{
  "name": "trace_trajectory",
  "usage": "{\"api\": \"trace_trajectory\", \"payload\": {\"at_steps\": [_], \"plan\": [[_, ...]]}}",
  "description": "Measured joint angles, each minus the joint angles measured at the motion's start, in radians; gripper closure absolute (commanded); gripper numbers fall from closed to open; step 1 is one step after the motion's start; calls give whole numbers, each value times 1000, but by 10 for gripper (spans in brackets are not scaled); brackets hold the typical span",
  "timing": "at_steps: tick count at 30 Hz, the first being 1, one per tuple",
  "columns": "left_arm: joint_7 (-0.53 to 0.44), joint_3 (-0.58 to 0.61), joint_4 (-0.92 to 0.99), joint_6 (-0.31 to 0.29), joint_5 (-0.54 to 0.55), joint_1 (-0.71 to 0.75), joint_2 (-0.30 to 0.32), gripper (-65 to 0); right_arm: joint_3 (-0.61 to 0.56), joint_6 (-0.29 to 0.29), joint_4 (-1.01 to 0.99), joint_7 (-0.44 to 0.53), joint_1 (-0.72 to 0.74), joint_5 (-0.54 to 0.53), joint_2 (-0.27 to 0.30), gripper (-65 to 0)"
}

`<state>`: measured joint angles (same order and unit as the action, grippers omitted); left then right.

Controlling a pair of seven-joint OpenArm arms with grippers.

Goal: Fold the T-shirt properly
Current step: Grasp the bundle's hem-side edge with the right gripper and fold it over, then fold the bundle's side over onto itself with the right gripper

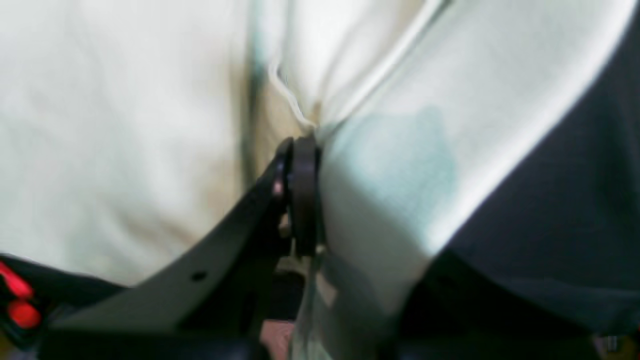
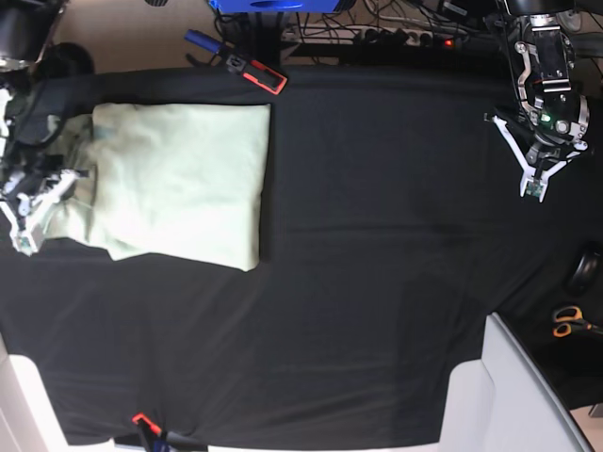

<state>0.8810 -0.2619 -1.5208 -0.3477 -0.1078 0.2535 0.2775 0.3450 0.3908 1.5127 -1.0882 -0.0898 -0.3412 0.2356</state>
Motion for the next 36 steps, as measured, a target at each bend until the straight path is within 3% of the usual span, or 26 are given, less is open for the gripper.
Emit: {"api": "trace_trajectory", "payload": {"at_steps": [5,7,13,18,29,33,36], "plan": [[0,0,0,0,-1,-1,1,0,-76,-129,89,-7,-23,2,-24,-1],[0,0,0,0,-1,-1,0,0,-127,-225,115,-2,-28,-4,-25,-1],[0,0,0,0,0,2,1,0,-307,-425,121,44,-33,-3,-18,-1],[0,0,0,0,0,2,1,0,-455,-624,123,58,-32,0,31,-1],[0,0,0,0,-1,2,0,0,-647,-811,166,50,-15,3,32,-1],[0,1,0,0,-1,2,0,0,-709,-851,166,48,-1,-15,29,-1],[0,2,0,0,0,2,1,0,-750,-919,145,48,27,-8,32,-1]]}}
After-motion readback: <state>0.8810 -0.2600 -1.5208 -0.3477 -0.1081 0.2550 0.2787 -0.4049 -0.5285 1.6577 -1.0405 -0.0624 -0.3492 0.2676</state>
